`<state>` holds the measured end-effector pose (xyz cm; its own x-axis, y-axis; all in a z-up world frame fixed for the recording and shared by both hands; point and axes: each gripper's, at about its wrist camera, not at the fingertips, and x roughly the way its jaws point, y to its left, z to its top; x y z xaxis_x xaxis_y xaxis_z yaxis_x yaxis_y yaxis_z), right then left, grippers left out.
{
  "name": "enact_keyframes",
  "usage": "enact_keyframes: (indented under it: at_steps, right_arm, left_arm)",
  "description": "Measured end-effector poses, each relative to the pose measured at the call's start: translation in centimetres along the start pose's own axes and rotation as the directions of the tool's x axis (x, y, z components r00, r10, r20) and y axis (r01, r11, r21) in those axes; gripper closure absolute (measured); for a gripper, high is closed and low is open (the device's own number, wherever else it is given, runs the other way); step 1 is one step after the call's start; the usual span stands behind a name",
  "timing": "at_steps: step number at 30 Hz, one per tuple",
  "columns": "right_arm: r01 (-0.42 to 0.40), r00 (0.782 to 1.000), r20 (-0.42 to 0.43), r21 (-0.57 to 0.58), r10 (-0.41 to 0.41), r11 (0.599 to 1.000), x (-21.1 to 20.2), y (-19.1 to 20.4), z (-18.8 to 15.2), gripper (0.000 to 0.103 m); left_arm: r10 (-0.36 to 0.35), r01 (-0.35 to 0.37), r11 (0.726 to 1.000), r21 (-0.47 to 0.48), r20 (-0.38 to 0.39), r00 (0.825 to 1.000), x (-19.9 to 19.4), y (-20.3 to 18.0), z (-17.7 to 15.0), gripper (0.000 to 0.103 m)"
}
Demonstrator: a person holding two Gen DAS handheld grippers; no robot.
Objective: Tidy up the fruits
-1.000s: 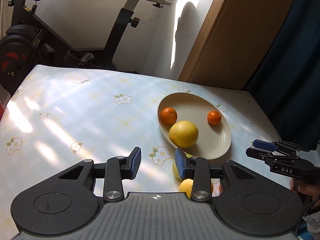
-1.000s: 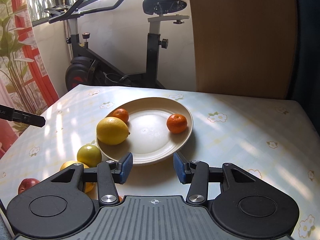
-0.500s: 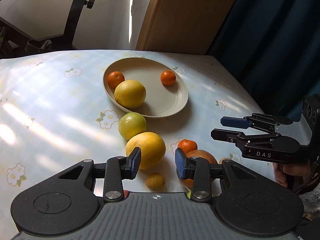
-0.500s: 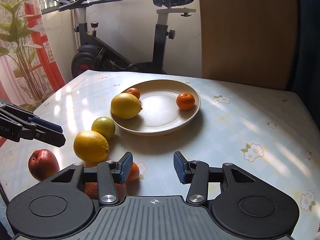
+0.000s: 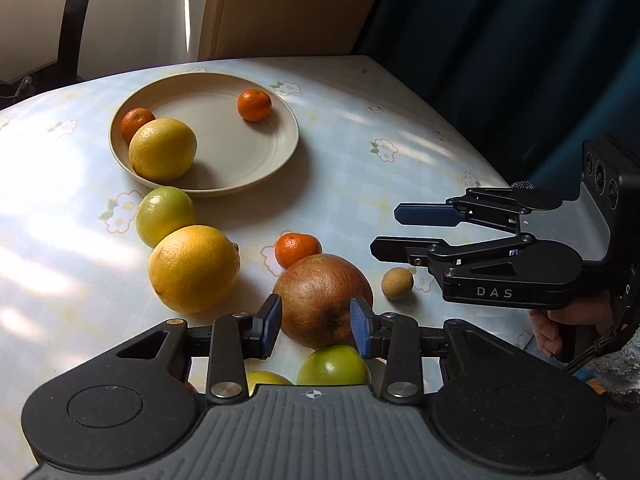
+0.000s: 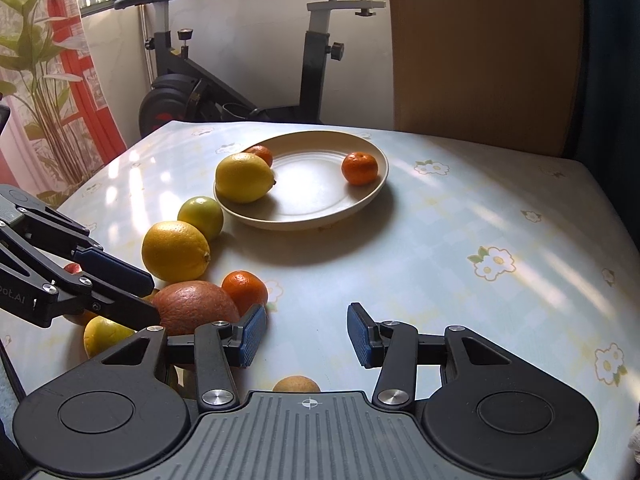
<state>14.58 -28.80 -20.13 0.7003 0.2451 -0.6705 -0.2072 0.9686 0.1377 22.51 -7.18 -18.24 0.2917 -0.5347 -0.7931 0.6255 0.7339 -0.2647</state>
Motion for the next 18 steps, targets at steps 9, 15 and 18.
enact_keyframes:
  at_steps: [9, 15, 18]
  right_arm:
    - [-0.001, 1.0, -0.001, 0.005, 0.001, 1.0, 0.0, -0.4, -0.4, 0.061]
    - [-0.009, 1.0, -0.012, -0.013, 0.009, 1.0, 0.0, -0.3, -0.7, 0.061]
    - [-0.024, 1.0, -0.022, -0.036, 0.023, 0.999, 0.1, 0.1, -0.7, 0.061]
  left_arm:
    - [0.007, -0.007, 1.0, -0.028, 0.013, 1.0, 1.6, -0.1, 1.6, 0.051]
    - [0.121, -0.12, 0.992, -0.049, 0.033, 0.992, 2.4, 0.4, 3.3, 0.052]
    - [0.111, -0.109, 0.991, -0.074, 0.026, 0.994, 2.7, 1.1, 3.7, 0.056]
